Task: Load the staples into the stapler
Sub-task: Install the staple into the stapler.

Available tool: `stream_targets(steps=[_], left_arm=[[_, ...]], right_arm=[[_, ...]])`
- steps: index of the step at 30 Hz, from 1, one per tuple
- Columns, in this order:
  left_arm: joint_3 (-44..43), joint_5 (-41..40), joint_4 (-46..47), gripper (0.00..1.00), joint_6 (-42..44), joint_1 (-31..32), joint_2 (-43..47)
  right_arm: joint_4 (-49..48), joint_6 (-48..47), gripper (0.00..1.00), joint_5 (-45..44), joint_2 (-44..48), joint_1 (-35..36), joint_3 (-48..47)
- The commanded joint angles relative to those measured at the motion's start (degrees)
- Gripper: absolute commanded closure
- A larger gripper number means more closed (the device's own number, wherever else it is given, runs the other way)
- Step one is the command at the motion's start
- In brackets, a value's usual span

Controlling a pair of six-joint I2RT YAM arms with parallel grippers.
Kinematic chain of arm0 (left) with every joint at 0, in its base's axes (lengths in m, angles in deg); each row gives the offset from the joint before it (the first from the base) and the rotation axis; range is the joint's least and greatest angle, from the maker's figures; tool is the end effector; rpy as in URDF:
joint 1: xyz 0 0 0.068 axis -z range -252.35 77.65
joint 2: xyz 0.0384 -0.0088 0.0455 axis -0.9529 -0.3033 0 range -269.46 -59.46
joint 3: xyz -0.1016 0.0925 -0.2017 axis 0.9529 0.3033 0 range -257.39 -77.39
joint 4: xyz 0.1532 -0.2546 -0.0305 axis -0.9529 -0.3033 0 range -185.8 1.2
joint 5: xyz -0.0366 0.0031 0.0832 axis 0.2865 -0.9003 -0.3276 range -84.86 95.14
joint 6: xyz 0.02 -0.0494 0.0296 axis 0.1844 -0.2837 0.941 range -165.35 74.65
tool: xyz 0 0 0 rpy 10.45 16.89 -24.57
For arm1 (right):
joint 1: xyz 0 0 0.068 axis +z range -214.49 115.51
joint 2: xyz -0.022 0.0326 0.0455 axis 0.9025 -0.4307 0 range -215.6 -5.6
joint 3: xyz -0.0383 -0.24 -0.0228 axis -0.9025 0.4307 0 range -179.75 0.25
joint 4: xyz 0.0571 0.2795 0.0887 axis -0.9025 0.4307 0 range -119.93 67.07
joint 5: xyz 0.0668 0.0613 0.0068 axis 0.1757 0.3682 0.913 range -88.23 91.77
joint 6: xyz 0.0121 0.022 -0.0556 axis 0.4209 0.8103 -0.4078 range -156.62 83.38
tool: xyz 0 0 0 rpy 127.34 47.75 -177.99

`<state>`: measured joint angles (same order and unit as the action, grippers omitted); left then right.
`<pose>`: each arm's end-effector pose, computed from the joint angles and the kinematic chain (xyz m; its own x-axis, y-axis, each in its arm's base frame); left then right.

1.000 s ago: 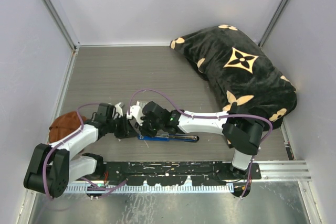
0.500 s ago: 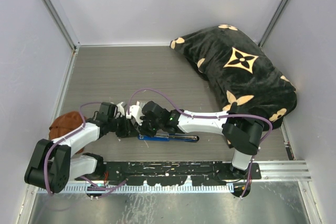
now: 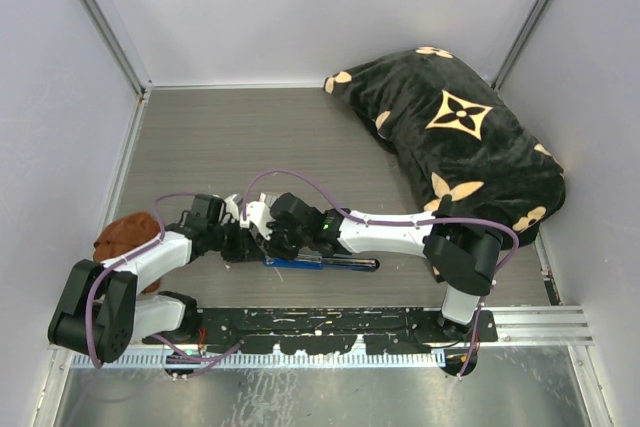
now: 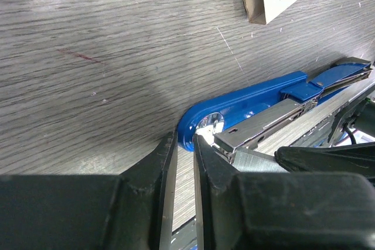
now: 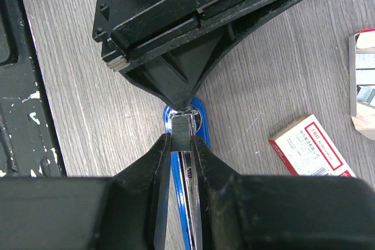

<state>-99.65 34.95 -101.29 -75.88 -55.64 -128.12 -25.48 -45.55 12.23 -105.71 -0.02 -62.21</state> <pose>0.2167 -0.0887 0.0698 -0.9580 -0.1727 -0.2290 0.0102 0.7773 -0.6291 0.1697 0.3746 0.1382 -0.1388 -0.6446 -0.7518 -0.9788 0.2047 0.0052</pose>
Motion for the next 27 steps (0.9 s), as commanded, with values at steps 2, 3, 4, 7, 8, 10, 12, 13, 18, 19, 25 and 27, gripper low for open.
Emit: stream_targets(steps=[2, 3, 4, 7, 8, 10, 12, 13, 18, 19, 25, 27], left_arm=[[-1.6, -0.6, 1.6, 0.83, 1.1, 0.3, -0.2], [-1.6, -0.8, 1.5, 0.83, 1.1, 0.3, -0.2], [-1.6, -0.8, 1.4, 0.83, 1.2, 0.3, -0.2], [-1.7, -1.2, 1.1, 0.83, 1.2, 0.3, -0.3], [-1.7, -1.2, 1.1, 0.83, 1.2, 0.3, -0.4], [-1.7, -1.5, 1.0, 0.84, 1.2, 0.3, -0.4], [-1.7, -1.6, 1.0, 0.84, 1.2, 0.3, -0.4], [-1.7, -1.6, 0.9, 0.84, 1.2, 0.3, -0.4], [-1.7, -1.6, 0.9, 0.85, 1.2, 0.3, -0.4], [-1.7, -1.6, 0.9, 0.85, 1.3, 0.3, -0.4], [-1.8, -1.6, 0.9, 0.85, 1.2, 0.3, -0.5], [-1.8, -1.6, 0.9, 0.85, 1.2, 0.3, -0.6]], right_arm=[[-1.0, -1.8, 0.87, -0.1, 1.6, 0.2, -3.1], [-1.0, -1.9, 0.87, 0.2, 1.7, 0.2, -3.3], [-1.0, -1.8, 0.87, 0.7, 1.9, 0.0, -3.3], [-0.9, -1.7, 0.87, 1.8, 2.3, -0.3, -3.4], [-0.8, -1.7, 0.87, 1.8, 2.4, -0.4, -3.4], [-0.9, -1.7, 0.87, 2.3, 2.6, -0.7, -3.4], [-0.7, -1.9, 0.87, 2.9, 2.6, -0.8, -3.2], [-0.6, -2.1, 0.87, 3.0, 2.5, -0.9, -3.2], [0.0, -2.7, 0.87, 3.2, 1.9, -0.8, -3.2], [0.0, -2.8, 0.87, 3.2, 1.8, -0.8, -3.3], [0.1, -3.1, 0.87, 3.5, 1.2, -0.8, -3.6], [0.3, -3.2, 0.87, 3.7, 0.9, -0.8, -3.7]])
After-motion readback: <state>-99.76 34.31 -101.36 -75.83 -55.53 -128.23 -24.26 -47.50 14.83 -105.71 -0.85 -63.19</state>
